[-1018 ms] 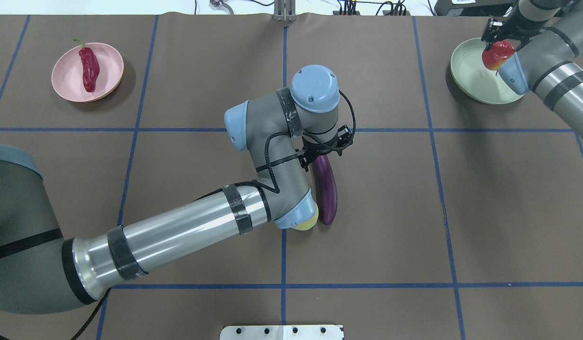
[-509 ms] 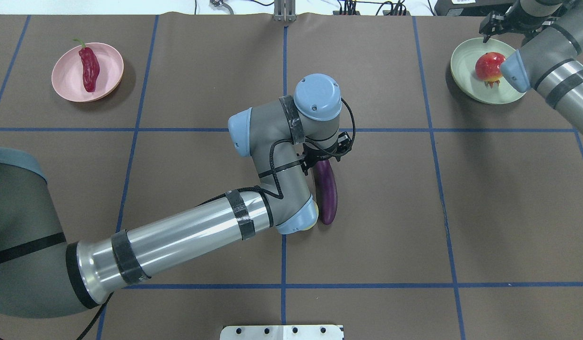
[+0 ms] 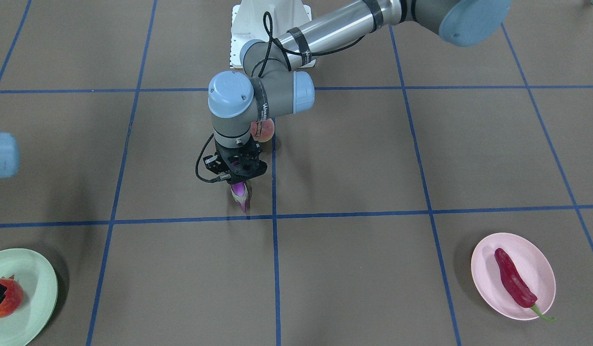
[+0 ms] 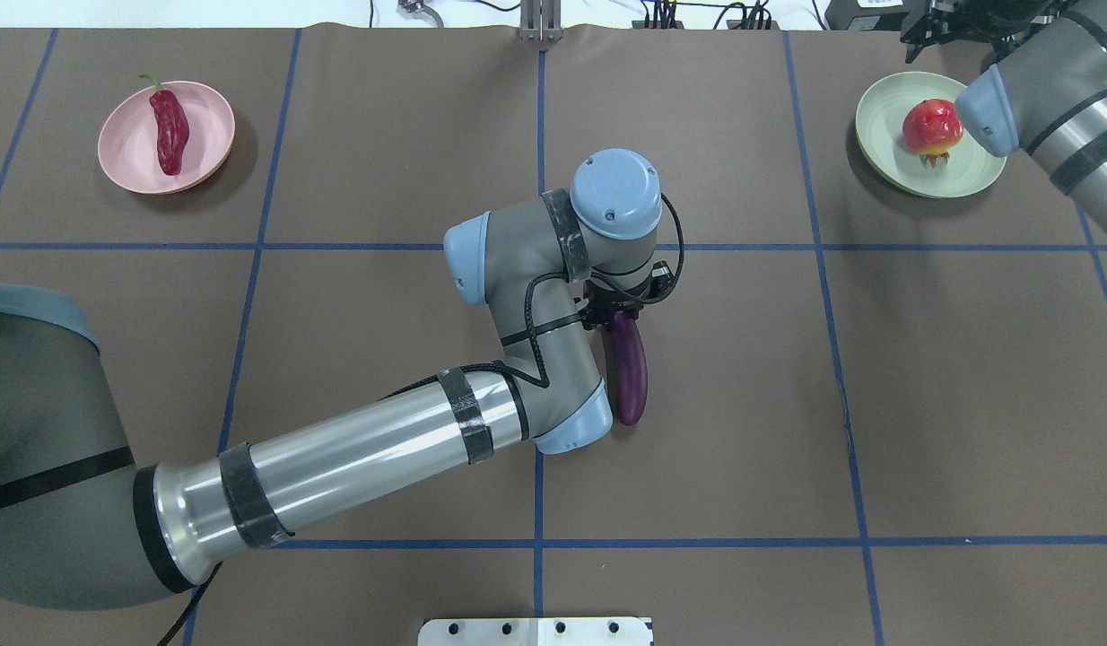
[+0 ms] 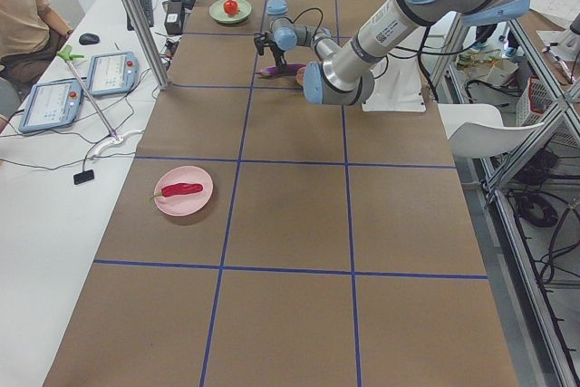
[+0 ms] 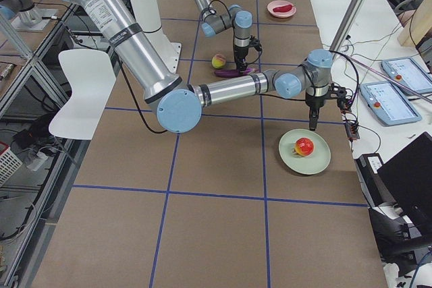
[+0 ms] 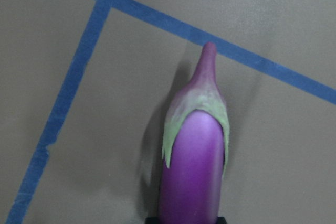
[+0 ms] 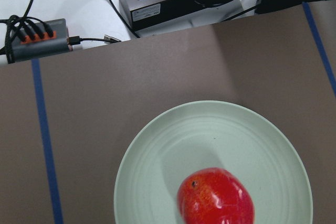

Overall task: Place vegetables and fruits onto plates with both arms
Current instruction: 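Grasp purple eggplant with left gripper while right releases pomegranate on green plate, then lift eggplant to pink plate with left gripper while right reaches to peach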

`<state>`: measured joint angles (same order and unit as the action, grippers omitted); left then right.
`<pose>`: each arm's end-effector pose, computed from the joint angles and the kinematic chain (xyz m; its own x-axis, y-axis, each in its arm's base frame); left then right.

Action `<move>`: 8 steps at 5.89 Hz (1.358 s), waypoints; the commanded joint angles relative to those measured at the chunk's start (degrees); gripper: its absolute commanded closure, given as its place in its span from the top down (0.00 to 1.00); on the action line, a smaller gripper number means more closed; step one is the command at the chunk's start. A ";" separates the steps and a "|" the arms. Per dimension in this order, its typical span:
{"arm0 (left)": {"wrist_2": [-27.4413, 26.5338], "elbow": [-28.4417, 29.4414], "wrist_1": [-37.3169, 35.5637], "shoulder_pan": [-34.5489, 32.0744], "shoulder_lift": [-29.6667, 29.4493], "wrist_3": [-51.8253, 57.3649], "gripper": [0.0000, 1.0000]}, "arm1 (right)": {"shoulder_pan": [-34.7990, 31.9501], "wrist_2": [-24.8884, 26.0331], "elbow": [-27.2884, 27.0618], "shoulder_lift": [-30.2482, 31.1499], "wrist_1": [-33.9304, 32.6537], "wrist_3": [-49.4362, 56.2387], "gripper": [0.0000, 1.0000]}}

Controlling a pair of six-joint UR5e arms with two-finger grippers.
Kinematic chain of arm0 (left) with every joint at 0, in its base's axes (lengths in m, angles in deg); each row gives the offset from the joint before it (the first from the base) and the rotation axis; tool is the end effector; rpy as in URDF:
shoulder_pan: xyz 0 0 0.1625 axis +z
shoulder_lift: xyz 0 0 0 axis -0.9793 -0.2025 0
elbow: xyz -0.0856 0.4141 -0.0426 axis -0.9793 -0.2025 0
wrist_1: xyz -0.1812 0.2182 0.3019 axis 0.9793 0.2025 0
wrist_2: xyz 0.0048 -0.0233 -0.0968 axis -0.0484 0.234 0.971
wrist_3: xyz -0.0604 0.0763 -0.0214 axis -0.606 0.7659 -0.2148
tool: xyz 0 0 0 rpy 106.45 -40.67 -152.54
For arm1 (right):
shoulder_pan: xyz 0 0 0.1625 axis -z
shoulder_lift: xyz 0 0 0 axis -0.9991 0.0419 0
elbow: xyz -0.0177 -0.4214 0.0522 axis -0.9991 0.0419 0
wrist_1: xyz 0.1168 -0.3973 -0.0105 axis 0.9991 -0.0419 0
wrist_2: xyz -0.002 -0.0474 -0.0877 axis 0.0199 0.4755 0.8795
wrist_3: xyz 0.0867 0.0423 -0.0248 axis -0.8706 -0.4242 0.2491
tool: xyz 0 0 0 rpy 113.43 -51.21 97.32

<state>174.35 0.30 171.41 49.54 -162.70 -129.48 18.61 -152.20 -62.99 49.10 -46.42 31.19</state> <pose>0.7034 -0.4988 0.1006 0.5480 -0.3715 -0.7495 0.2546 0.9275 -0.2736 -0.1895 -0.7237 0.4377 0.7156 0.2315 0.6590 -0.3108 0.9505 0.0036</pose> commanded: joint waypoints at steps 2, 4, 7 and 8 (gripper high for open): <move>2.39 -3.44 -0.56 -6.26 -0.73 0.26 0.00 | 7.96 -10.23 -22.57 10.36 -1.07 -13.25 1.00; 10.97 -4.34 -0.73 -16.69 -0.21 5.06 0.00 | 16.82 -8.58 -29.03 10.29 -0.63 -26.60 1.00; 14.80 -4.25 -0.65 -30.15 11.09 25.16 0.00 | 30.28 1.52 -31.60 6.00 -0.63 -39.47 1.00; 14.80 -1.81 -0.65 -34.80 14.27 28.80 0.00 | 34.84 5.20 -31.86 3.98 -0.63 -43.77 1.00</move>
<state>188.97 -3.27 170.76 19.23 -151.81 -105.23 49.31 -150.24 -94.58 54.91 -47.03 -8.62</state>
